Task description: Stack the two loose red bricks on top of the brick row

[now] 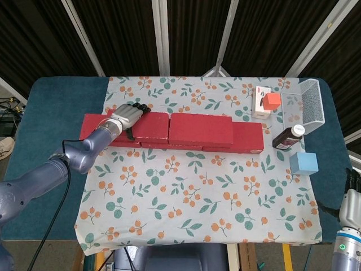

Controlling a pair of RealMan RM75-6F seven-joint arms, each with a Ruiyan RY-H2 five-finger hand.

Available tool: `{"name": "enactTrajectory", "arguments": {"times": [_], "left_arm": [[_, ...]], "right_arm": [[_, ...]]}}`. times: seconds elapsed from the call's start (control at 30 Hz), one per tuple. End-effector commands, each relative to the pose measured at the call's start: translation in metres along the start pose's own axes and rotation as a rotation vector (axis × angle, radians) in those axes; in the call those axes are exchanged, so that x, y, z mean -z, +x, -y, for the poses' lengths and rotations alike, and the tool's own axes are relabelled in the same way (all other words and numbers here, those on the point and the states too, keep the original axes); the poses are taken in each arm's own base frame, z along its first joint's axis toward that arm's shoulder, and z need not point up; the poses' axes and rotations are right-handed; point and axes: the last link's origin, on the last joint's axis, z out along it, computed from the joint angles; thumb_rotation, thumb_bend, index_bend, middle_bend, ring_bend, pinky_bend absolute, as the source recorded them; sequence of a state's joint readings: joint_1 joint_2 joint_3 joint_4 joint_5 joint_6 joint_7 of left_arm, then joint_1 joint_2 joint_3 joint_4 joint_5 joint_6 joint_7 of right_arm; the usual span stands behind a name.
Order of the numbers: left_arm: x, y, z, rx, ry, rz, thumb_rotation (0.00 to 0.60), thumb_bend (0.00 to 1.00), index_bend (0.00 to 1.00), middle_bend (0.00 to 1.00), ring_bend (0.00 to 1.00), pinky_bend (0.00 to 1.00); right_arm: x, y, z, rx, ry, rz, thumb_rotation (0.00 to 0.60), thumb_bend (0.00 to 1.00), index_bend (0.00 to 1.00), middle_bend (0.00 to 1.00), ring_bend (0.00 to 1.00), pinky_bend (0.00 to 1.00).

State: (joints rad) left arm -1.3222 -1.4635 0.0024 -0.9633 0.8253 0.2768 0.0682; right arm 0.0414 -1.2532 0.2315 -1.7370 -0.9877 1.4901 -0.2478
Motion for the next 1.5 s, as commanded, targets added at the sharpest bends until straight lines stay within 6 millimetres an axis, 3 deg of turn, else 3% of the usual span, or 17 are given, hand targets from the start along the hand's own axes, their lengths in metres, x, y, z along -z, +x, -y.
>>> {"name": "enactTrajectory", "arguments": {"times": [0.03, 0.7, 1.13, 1.37, 1.5], "left_arm": [[0.001, 0.001, -0.001, -0.001, 0.0, -0.001, 0.6, 0.0, 0.07, 0.0, 0.0, 0.14], [0.01, 0.012, 0.001, -0.029, 0.028, -0.019, 0.6, 0.0, 0.0, 0.0, 0.0, 0.06], [0.027, 0.025, 0.009, -0.027, 0.053, -0.034, 0.6, 0.0, 0.0, 0.0, 0.0, 0.05], [0.049, 0.033, 0.023, 0.008, 0.083, -0.048, 0.6, 0.0, 0.02, 0.02, 0.0, 0.05], [0.063, 0.027, 0.049, 0.04, 0.152, -0.095, 0.6, 0.0, 0.04, 0.04, 0.0, 0.05]], "right_arm": [[0.0, 0.0, 0.0, 0.0, 0.0, 0.0, 0.6, 0.12, 0.04, 0.07, 0.06, 0.0], [0.001, 0.002, -0.001, 0.013, -0.012, 0.007, 0.6, 0.12, 0.04, 0.08, 0.06, 0.0], [0.001, 0.001, 0.0, 0.026, -0.019, 0.019, 0.6, 0.12, 0.04, 0.08, 0.06, 0.0], [0.001, 0.001, 0.001, 0.022, -0.021, 0.021, 0.6, 0.12, 0.04, 0.08, 0.06, 0.0], [0.002, 0.0, 0.001, 0.015, -0.018, 0.022, 0.6, 0.12, 0.04, 0.08, 0.06, 0.0]]}}
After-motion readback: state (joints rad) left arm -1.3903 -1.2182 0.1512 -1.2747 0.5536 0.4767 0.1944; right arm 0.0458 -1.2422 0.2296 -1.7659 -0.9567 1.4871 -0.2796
